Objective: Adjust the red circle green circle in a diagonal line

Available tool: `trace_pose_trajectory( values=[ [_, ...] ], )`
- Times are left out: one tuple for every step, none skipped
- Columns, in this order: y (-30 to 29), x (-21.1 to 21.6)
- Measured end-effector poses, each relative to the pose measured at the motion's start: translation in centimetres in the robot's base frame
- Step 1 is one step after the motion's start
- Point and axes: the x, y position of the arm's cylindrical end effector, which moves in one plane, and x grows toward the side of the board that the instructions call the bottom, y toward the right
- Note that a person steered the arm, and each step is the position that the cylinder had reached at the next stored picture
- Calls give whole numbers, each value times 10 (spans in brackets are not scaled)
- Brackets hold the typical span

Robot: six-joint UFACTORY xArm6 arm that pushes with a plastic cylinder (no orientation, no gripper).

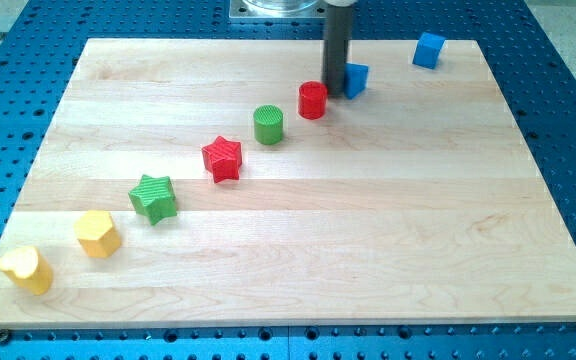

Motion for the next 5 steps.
trace_pose_trajectory(
  values=[
    [18, 0],
    [-40, -7],
    [-94, -16],
    [-86, 3],
    [-62, 19]
  ],
)
